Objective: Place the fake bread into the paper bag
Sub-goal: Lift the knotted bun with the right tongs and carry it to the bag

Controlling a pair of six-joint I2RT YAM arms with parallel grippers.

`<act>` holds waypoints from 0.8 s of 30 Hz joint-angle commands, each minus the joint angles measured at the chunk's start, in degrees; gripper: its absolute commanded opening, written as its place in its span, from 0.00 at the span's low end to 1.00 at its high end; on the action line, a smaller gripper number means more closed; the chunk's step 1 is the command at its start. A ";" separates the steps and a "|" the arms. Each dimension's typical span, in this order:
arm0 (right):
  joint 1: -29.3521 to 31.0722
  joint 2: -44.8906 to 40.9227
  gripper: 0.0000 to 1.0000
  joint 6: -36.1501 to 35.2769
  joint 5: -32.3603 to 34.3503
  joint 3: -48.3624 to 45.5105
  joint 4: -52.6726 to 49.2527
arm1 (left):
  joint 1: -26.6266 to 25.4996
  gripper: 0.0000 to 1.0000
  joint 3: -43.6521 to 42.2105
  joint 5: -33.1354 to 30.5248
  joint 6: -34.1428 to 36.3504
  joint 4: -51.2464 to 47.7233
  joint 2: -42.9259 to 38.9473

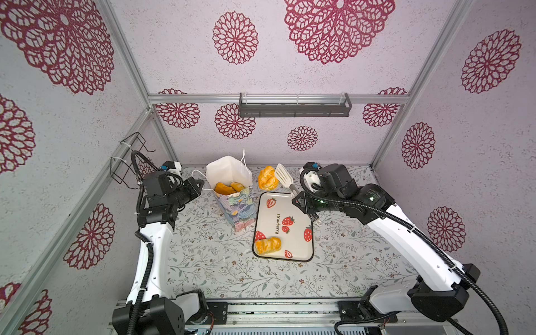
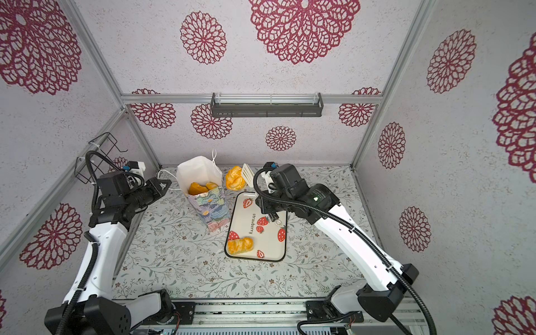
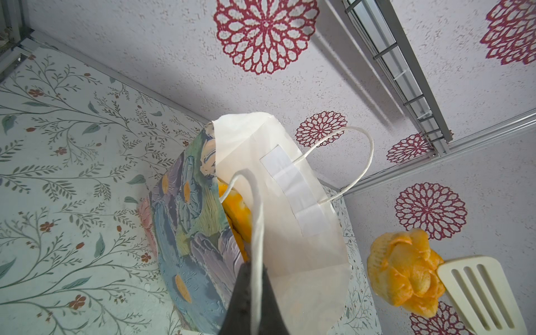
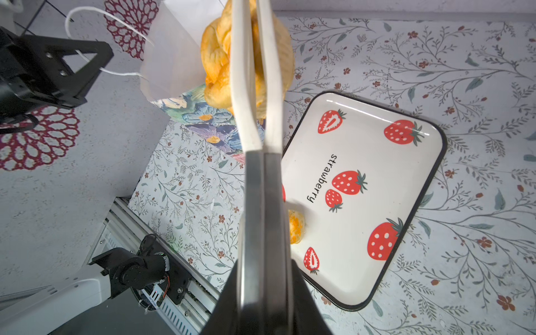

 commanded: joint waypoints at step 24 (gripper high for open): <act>3.46 9.47 0.09 -2.71 -3.06 14.44 4.99 | -0.14 0.00 0.56 0.59 1.38 0.63 -0.79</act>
